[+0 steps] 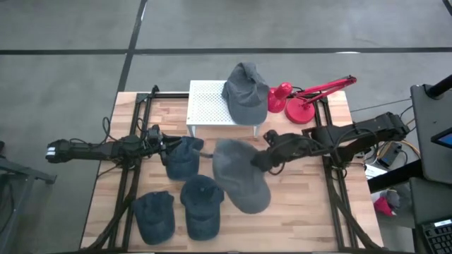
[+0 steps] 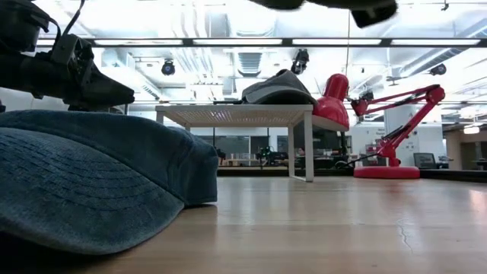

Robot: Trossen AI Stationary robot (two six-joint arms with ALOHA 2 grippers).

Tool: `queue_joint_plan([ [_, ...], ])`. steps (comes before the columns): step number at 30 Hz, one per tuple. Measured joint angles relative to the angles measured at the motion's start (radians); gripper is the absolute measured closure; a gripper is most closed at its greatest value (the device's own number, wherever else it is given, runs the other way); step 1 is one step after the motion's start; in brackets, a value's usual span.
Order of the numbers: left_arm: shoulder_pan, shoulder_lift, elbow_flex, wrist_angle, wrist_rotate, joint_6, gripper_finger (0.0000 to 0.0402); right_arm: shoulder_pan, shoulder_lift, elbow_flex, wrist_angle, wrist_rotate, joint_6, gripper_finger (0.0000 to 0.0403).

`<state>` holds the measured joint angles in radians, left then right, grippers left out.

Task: Pick & Place hat
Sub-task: Stack the gray cap on top of the gray cap on the shelf

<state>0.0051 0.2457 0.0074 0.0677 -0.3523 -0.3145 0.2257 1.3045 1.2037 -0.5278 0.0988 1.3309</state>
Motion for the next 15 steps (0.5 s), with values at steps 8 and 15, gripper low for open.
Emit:
queue_joint_plan([
  [8, 0.000, 0.000, 0.000, 0.000, 0.000, 0.000, 0.0307, -0.031, -0.013, 0.046, 0.083, 0.201, -0.038, 0.0394],
  [15, 0.000, 0.000, 0.000, 0.000, 0.000, 0.000, 0.0307, -0.134, -0.013, 0.172, 0.046, 0.300, -0.085, 0.0394],
])
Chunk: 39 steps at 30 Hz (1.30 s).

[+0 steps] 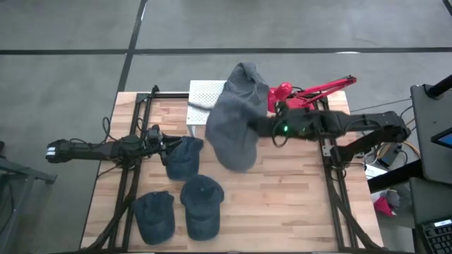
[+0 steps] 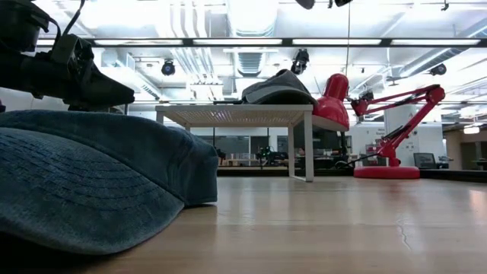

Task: Pick & Place hat
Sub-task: Stack the gray cap on top of the gray cap on the shelf

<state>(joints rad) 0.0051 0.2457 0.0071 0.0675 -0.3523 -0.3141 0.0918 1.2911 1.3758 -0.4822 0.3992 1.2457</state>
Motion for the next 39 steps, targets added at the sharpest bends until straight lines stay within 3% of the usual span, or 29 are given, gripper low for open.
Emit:
queue_joint_plan([
  [11, 0.000, 0.000, 0.000, 0.000, 0.000, -0.006, 0.0307, -0.262, 0.004, 0.202, -0.242, 0.067, -0.019, 0.0394],
  [18, 0.000, 0.000, 0.000, 0.000, 0.000, -0.008, 0.0307, -0.413, 0.015, 0.212, -0.244, -0.054, 0.014, 0.0394],
  [27, 0.000, 0.000, 0.000, 0.000, 0.000, -0.008, 0.0307, -0.516, 0.115, 0.211, -0.244, -0.182, 0.019, 0.0394],
  [39, 0.000, 0.000, 0.000, 0.000, 0.000, -0.011, 0.0307, -0.626, 0.189, 0.210, -0.246, -0.252, 0.032, 0.0394],
])
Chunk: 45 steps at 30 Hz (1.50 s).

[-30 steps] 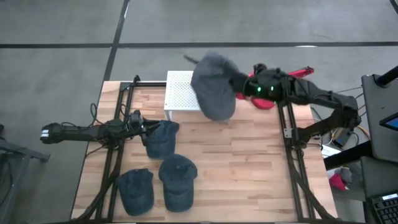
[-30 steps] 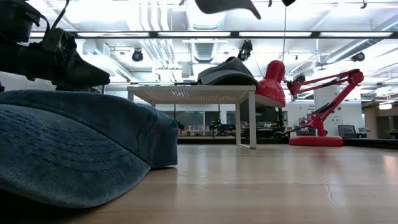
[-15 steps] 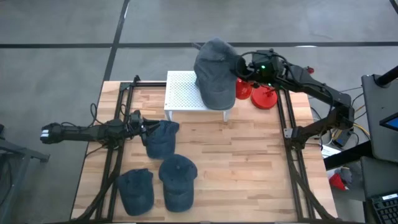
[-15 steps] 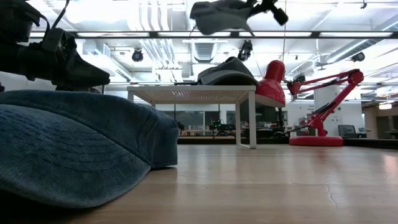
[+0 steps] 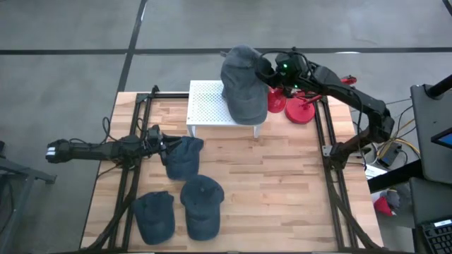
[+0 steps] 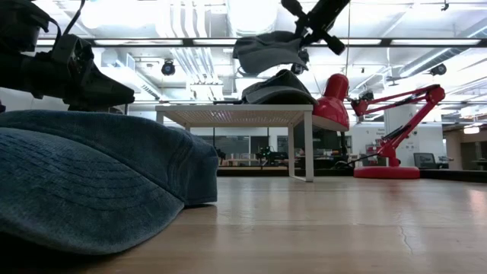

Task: Pick & Place hat
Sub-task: Stack the gray cap on top of the gray cap on the shelf

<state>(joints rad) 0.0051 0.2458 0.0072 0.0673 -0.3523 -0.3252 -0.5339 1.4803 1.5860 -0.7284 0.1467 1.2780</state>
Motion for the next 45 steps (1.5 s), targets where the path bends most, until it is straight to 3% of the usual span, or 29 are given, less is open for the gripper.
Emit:
queue_joint_plan([
  [11, 0.000, 0.000, 0.000, 0.000, 0.000, 0.000, 0.0307, -0.026, 0.008, 0.000, -0.166, -0.010, 0.050, 0.0394],
  [32, 0.000, 0.000, 0.000, 0.000, 0.000, 0.000, 0.0307, -0.036, 0.009, -0.035, -0.159, 0.011, 0.189, 0.0394],
  [45, 0.000, 0.000, 0.000, 0.000, 0.000, 0.000, 0.0307, -0.037, 0.010, -0.049, -0.109, 0.010, 0.096, 0.0394],
])
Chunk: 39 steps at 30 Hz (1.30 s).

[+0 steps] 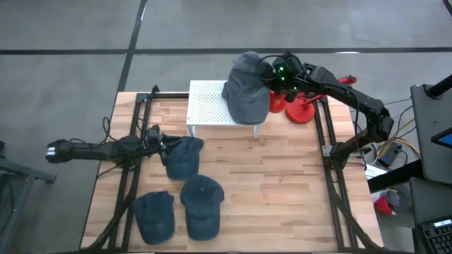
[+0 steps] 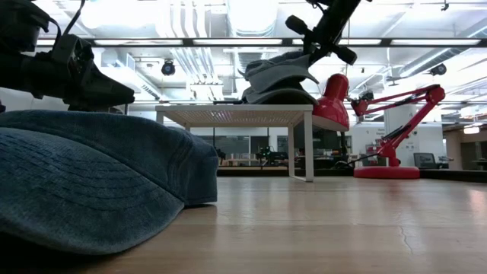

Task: Pick & Place hat
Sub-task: Stack the gray cap on top of the gray cap on the shelf

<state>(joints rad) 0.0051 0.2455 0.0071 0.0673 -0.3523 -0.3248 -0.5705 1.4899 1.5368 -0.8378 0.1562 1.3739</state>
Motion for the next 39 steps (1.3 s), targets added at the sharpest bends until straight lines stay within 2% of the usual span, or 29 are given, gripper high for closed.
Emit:
queue_joint_plan([
  [14, 0.000, 0.000, 0.000, 0.000, 0.000, 0.010, 0.0307, 0.000, 0.000, -0.001, 0.019, -0.014, -0.088, 0.0389],
  [29, 0.000, 0.000, 0.000, 0.000, 0.000, 0.009, 0.0307, -0.008, 0.000, -0.004, 0.021, -0.027, -0.071, 0.0296],
  [39, 0.000, 0.000, 0.000, 0.000, 0.000, 0.008, 0.0307, -0.037, -0.002, 0.019, 0.037, -0.026, -0.101, 0.0275],
])
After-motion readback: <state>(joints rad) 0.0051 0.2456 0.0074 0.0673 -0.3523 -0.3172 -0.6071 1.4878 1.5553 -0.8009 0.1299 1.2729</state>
